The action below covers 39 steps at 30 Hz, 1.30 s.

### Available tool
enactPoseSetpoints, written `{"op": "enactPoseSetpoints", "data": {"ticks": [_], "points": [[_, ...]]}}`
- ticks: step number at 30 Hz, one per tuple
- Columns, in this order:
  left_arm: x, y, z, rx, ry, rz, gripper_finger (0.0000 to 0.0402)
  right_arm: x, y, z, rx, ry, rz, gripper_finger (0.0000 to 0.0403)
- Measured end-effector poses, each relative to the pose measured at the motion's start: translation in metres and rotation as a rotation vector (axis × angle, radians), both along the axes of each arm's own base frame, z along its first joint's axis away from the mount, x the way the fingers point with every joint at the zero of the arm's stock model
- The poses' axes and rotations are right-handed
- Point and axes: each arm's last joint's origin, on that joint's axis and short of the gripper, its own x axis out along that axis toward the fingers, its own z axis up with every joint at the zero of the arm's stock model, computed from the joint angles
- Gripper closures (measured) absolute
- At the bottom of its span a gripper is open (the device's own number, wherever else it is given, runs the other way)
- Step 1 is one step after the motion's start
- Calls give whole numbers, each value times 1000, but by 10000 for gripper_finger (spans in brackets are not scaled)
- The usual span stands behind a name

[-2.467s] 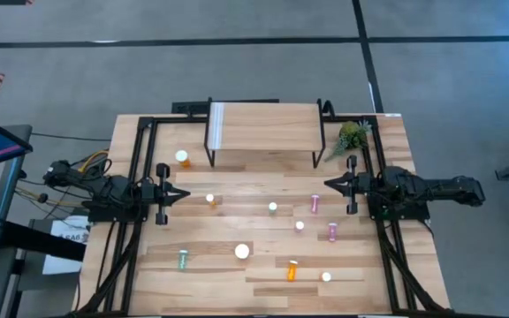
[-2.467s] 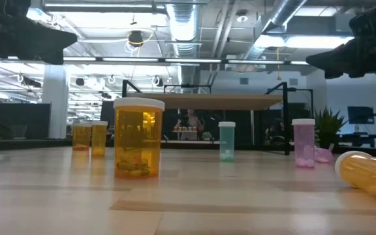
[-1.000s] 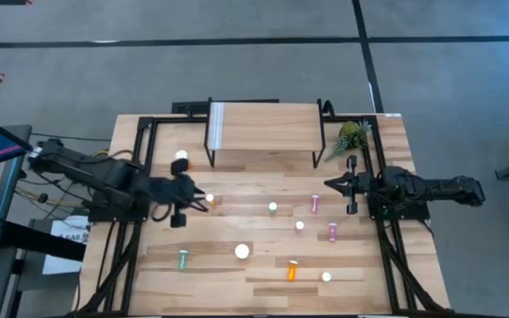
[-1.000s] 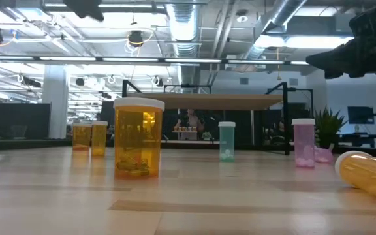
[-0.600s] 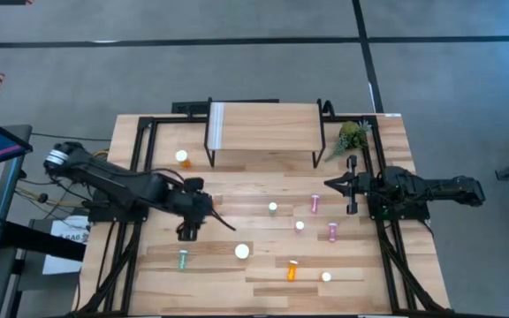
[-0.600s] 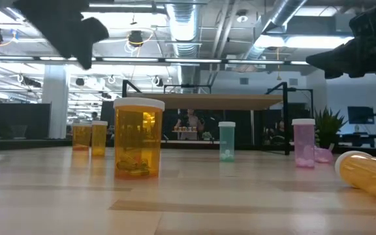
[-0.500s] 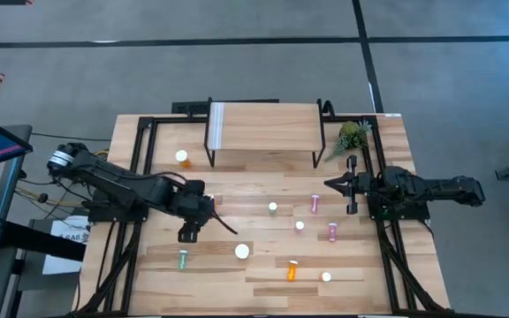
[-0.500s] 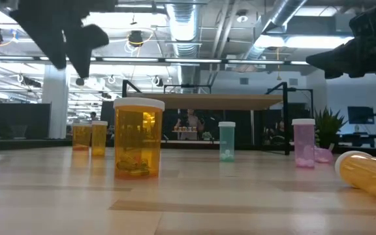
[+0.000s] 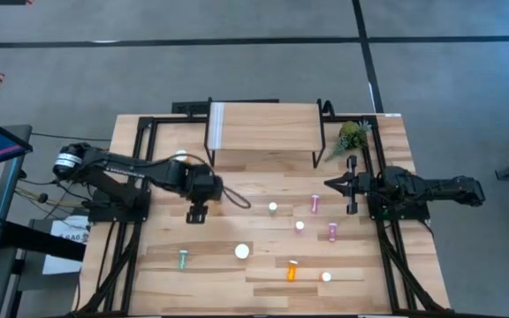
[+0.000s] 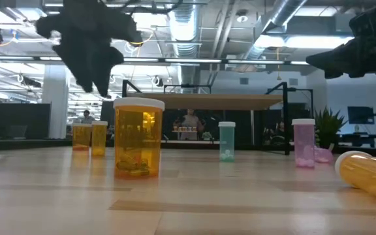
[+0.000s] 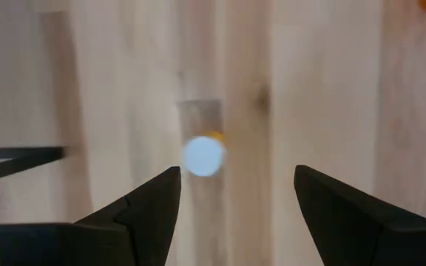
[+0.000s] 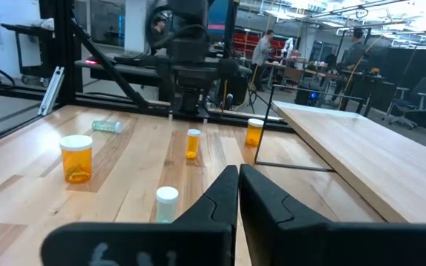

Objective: Pick and place medicine bottles onto shelf by color
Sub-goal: Put the top small orange pill bottle on the shelf

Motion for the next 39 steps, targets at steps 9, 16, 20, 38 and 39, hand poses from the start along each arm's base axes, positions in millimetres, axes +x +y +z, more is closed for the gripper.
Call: {"op": "enactPoseSetpoints", "data": {"ticks": [9, 16, 20, 38, 39], "points": [[2, 19, -14, -46, -25, -44, 150, 0, 0, 0, 0, 0, 0, 365], [-2, 19, -31, -45, -15, -49, 150, 0, 0, 0, 1, 0, 1, 365], [-3, 19, -36, -46, -20, -46, 150, 0, 0, 0, 1, 0, 0, 365], [-3, 20, -45, -33, -53, -38, 150, 0, 0, 0, 3, 0, 1, 365], [-3, 20, -45, -33, -54, -38, 150, 0, 0, 0, 3, 0, 0, 365]]}}
